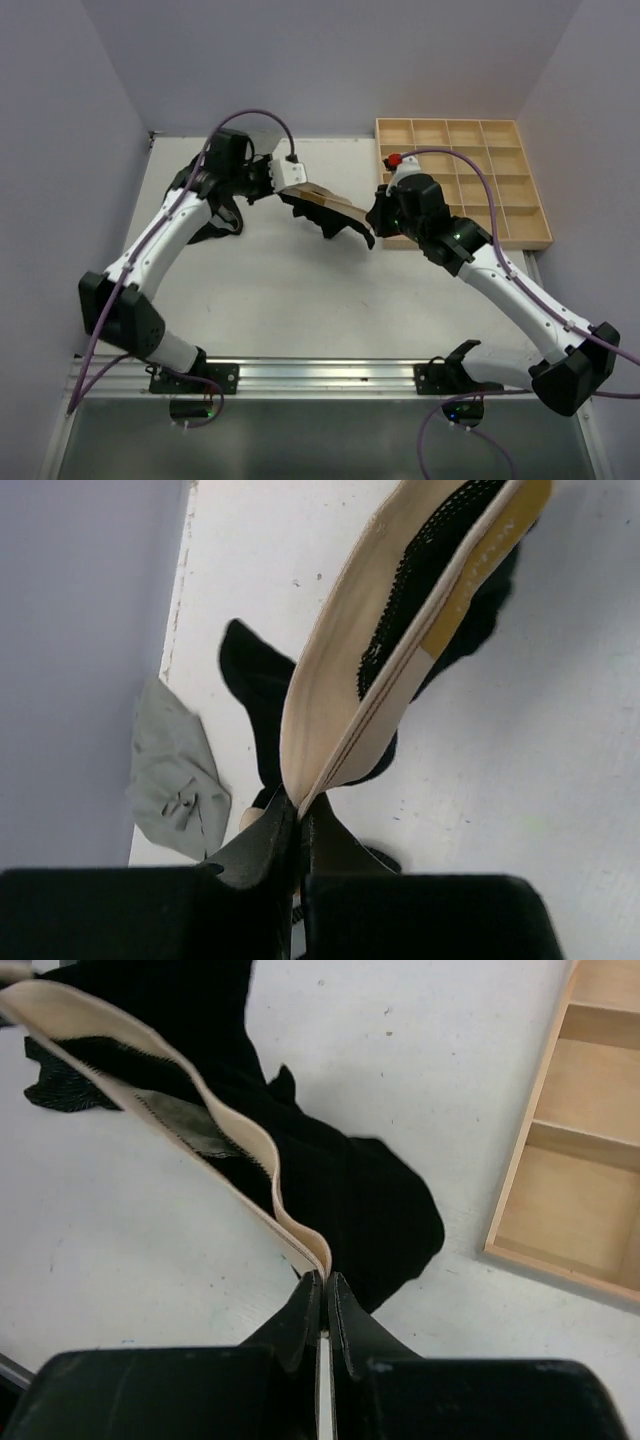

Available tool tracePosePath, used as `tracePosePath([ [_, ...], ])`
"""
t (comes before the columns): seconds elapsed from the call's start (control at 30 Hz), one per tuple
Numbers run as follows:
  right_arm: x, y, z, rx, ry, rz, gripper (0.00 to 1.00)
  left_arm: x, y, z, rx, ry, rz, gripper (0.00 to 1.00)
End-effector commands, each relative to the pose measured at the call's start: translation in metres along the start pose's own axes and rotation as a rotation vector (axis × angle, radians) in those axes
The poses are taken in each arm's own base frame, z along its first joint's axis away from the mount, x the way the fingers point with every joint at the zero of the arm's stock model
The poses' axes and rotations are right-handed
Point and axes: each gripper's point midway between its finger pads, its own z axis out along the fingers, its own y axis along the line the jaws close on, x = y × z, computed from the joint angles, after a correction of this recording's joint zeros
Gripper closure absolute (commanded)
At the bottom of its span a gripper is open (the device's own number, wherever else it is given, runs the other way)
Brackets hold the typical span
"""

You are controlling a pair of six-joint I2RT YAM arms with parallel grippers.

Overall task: Roll the underwear
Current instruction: Flatten the underwear

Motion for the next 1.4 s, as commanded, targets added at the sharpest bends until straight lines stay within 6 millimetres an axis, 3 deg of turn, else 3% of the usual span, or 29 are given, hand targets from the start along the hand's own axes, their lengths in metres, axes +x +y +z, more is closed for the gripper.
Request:
tracePosePath([
  [0.0, -0.011, -0.010, -0.020, 0.034, -0.015, -0.076, 1.00, -0.008, -0.031, -0.041, -0.064, -0.069, -0.206, 1.00],
  [0.07, -0.012, -0.004, -0.031, -0.002, -0.020, -0.071, 1.00, -0.013, -0.040, -0.061, -0.108, -0.100, -0.261, 1.00],
  [0.1, -0.011, -0.002, -0.042, -0.023, -0.029, -0.057, 1.00, -0.018, -0.050, -0.079, -0.127, -0.126, -0.264, 1.00],
  [0.27, -0.004, 0.012, -0.076, -0.130, -0.024, -0.013, 1.00, -0.031, -0.093, -0.126, -0.085, -0.195, -0.296, 1.00],
  [0.37, -0.001, 0.015, -0.081, -0.136, -0.003, -0.006, 1.00, -0.028, -0.116, -0.129, -0.017, -0.193, -0.330, 1.00],
  [0.43, 0.005, 0.013, -0.070, -0.120, 0.035, -0.015, 1.00, -0.020, -0.125, -0.119, 0.016, -0.169, -0.367, 0.98],
  [0.53, 0.024, 0.010, -0.032, -0.081, 0.137, -0.050, 1.00, 0.005, -0.134, -0.086, 0.093, -0.080, -0.416, 0.97],
  [0.67, 0.055, -0.012, 0.037, 0.023, 0.284, -0.089, 1.00, 0.047, -0.142, -0.021, 0.216, 0.088, -0.525, 1.00],
  [0.73, 0.052, -0.022, 0.061, 0.061, 0.277, -0.084, 1.00, 0.056, -0.131, -0.002, 0.214, 0.139, -0.585, 0.97],
  [0.77, 0.053, -0.025, 0.070, 0.071, 0.282, -0.090, 1.00, 0.070, -0.134, 0.018, 0.247, 0.191, -0.636, 0.93],
  [0.8, 0.055, -0.028, 0.088, 0.087, 0.290, -0.090, 1.00, 0.066, -0.115, 0.026, 0.218, 0.161, -0.660, 0.93],
  [0.87, 0.050, -0.035, 0.102, 0.111, 0.284, -0.090, 1.00, 0.077, -0.099, 0.044, 0.183, 0.166, -0.771, 0.87],
  [0.9, 0.048, -0.037, 0.113, 0.124, 0.290, -0.093, 1.00, 0.081, -0.073, 0.047, 0.107, 0.139, -0.791, 0.86],
  [0.93, 0.044, -0.042, 0.117, 0.145, 0.284, -0.094, 1.00, 0.086, -0.062, 0.048, 0.066, 0.133, -0.821, 0.84],
  [0.97, 0.043, -0.045, 0.120, 0.157, 0.283, -0.104, 1.00, 0.087, -0.048, 0.051, 0.021, 0.111, -0.815, 0.76],
  [1.13, 0.046, -0.059, 0.136, 0.198, 0.312, -0.123, 1.00, 0.094, -0.012, 0.041, -0.081, 0.053, -0.770, 0.48],
  [1.27, 0.054, -0.067, 0.148, 0.230, 0.338, -0.131, 1.00, 0.106, 0.000, 0.033, -0.094, 0.045, -0.727, 0.45],
  [1.37, 0.059, -0.073, 0.156, 0.252, 0.357, -0.127, 1.00, 0.107, -0.016, 0.035, -0.030, 0.030, -0.704, 0.46],
])
